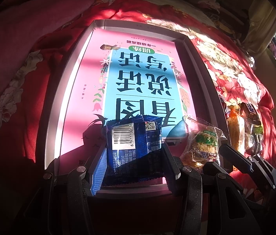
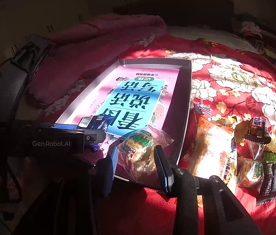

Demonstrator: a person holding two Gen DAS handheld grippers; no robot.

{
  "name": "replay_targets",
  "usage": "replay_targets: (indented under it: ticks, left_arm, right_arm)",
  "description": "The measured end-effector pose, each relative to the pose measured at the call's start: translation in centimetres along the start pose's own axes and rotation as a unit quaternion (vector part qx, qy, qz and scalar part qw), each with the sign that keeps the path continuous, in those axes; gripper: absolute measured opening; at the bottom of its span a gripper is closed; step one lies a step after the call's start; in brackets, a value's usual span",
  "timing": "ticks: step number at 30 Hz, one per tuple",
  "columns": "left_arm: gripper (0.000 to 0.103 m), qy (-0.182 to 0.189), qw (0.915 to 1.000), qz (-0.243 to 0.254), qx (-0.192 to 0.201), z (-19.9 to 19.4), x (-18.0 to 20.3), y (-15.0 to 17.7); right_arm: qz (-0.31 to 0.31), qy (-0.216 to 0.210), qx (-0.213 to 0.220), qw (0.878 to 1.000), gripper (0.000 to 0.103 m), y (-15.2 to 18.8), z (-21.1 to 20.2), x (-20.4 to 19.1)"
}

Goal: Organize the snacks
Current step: 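Carry the blue pack and clear pastry bag over the grey tray with both grippers, then lower both snacks onto the card in the tray and open both grippers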

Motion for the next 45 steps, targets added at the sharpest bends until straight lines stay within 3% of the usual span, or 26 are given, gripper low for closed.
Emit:
replay_targets:
  ticks: [20, 30, 36, 45]
  left_arm:
    - [0.056, 0.003, 0.9999, -0.013, 0.009, -0.8, 0.3, -0.6]
    - [0.061, 0.004, 0.9997, -0.012, 0.022, -1.7, 0.8, -1.0]
    - [0.072, 0.011, 0.9993, -0.008, 0.034, -2.4, 1.2, -1.3]
    - [0.073, 0.031, 0.9986, 0.000, 0.042, -3.5, 2.3, -1.2]
  right_arm:
    - [0.017, 0.000, 0.022, 1.000, 0.047, 0.3, -2.2, 1.4]
    - [0.020, 0.003, 0.031, 0.999, 0.053, 0.3, -2.7, 1.7]
    - [0.024, 0.006, 0.043, 0.999, 0.057, -0.1, -3.3, 2.1]
    - [0.024, 0.020, 0.053, 0.998, 0.059, -0.2, -4.4, 3.1]
Point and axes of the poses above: each gripper's, at about its wrist camera, not at the fingertips, and z roughly the way its jaws point, x to its right, y to its underside, the point moved 8 cm from there along z, roughly the way its jaws point, and after that the axes turned 15 degrees about -z, right-handed, at the moved point
